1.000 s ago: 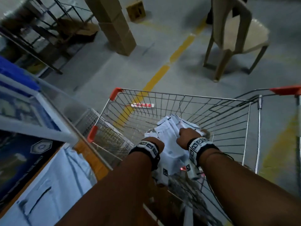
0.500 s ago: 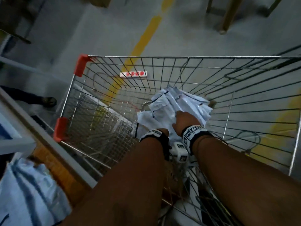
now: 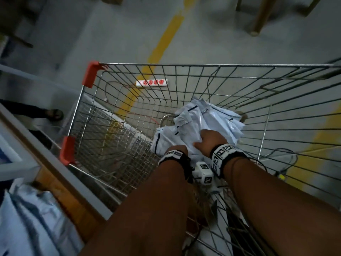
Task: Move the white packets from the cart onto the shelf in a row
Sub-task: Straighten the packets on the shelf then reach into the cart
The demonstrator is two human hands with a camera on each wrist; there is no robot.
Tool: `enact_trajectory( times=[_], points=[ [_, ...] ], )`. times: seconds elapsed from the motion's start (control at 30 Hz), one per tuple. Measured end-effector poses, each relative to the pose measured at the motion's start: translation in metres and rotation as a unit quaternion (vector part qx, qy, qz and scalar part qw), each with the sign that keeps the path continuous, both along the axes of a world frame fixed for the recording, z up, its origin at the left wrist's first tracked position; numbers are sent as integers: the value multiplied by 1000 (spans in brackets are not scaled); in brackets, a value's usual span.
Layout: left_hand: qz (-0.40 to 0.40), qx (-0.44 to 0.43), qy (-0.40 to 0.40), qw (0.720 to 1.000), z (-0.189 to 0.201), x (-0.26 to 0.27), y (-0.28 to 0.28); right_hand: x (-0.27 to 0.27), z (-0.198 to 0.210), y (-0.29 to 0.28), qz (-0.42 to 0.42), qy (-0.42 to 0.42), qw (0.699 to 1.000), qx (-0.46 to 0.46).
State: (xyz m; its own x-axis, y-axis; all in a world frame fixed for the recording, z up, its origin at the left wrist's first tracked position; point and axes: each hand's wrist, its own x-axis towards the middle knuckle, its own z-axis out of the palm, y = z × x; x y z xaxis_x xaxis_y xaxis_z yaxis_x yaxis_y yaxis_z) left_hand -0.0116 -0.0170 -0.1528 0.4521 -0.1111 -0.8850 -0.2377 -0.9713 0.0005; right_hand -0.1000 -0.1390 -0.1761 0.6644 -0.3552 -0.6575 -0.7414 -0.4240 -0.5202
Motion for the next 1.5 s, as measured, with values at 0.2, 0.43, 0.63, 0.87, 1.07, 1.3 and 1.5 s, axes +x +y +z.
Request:
enact_trajectory(
  times=[0.2,0.43,0.63,0.87,1.07,1.3,1.5],
  points=[
    [246,-73,-42,966,40,-1,-12,-4,40,-1,-19,-30,998,49],
    [445,-235,0,864,97,-12,-37,-9,109,-15,-153,-101,962,204],
    [487,-379,32,786,185,-30,-32,-6,192,0,-288,-199,880,322],
    [406,-457,-10,791,294,-29,46,-16,296,52,-236,-276,827,429],
    [317,-508,-139,788,385,-51,152,-13,358,137,-123,-311,866,370],
    [307,-455,-313,775,435,-87,325,-4,415,290,-6,-323,910,261],
    [329,-373,-391,774,456,-137,491,-15,439,437,131,-350,924,77]
  ],
)
